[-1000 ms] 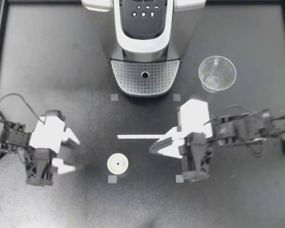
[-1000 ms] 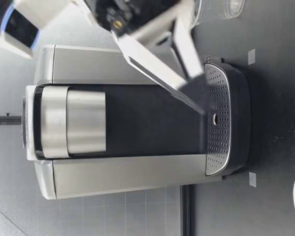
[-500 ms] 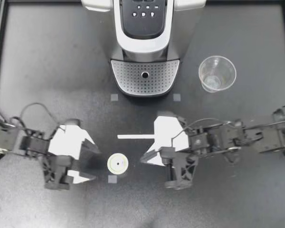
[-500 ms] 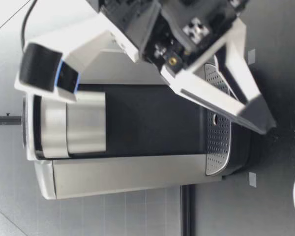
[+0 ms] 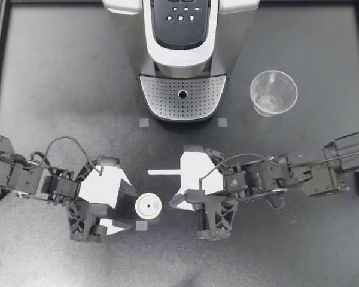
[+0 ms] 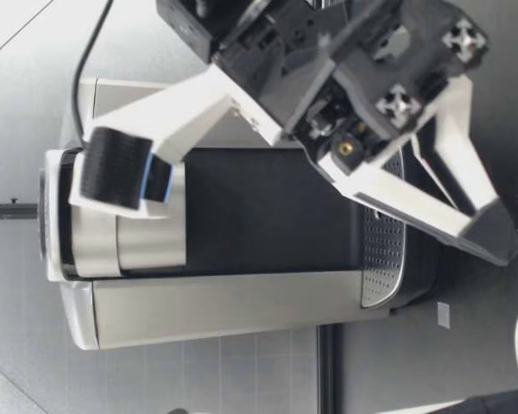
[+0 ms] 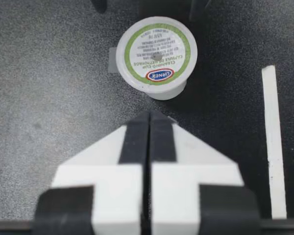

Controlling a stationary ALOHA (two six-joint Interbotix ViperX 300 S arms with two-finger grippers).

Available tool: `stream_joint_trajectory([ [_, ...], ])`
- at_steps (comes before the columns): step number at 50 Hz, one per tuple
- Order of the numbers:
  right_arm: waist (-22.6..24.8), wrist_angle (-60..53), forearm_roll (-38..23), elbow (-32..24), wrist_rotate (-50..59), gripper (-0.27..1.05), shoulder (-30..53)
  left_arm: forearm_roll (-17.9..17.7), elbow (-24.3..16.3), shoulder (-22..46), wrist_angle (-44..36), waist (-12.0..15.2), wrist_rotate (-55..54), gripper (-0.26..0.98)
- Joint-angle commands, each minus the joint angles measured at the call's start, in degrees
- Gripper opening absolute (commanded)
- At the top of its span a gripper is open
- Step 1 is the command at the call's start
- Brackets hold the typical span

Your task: Place the coffee capsule inside the capsule container, then place the cup onto the center of the cup tray, then push the 'Hot Water' and 'Travel Mug' buttons.

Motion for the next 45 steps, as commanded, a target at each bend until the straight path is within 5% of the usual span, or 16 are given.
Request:
stream_joint_trajectory([
  [1, 0.2, -0.2, -0.1, -1.4, -0.1, 0.03, -0.5, 0.2, -1.1, -0.6, -0.4, 1.2, 0.1, 0.76],
  [45, 0.3, 0.8, -0.1, -4.7, -0.4, 0.03, 3.4, 0.3, -5.8, 3.9, -0.4, 1.9, 2.1, 0.76],
])
